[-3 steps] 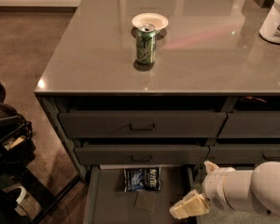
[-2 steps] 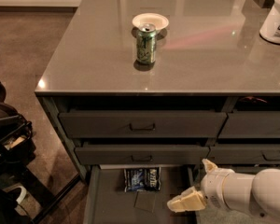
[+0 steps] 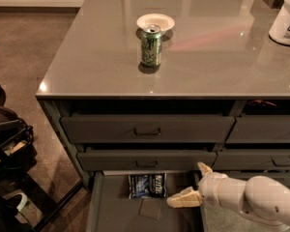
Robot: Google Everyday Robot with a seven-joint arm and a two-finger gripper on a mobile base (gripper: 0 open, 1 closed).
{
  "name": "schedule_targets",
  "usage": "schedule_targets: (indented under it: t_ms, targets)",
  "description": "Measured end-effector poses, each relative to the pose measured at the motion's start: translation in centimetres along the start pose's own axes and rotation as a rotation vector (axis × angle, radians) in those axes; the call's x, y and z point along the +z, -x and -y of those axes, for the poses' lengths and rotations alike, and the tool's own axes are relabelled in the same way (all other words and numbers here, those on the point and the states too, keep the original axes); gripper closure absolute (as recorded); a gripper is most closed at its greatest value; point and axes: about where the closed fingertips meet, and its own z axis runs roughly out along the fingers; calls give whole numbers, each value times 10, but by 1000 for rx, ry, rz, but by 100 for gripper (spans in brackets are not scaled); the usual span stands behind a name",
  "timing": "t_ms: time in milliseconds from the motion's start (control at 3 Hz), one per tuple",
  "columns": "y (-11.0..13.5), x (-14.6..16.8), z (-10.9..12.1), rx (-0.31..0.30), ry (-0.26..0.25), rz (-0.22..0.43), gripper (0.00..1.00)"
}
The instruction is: Pick blue chip bag from bottom drawer and place on counter
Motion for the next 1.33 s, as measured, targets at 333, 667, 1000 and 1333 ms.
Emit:
schedule_targets:
  t_ms: [333, 667, 1000, 1333]
  targets:
    - [-25, 23, -11, 65, 55, 12, 0]
    - [-30, 34, -11, 92, 36, 39, 0]
    - [-40, 71, -1, 113, 18, 96, 0]
    - [-67, 120, 6, 162, 56, 125, 0]
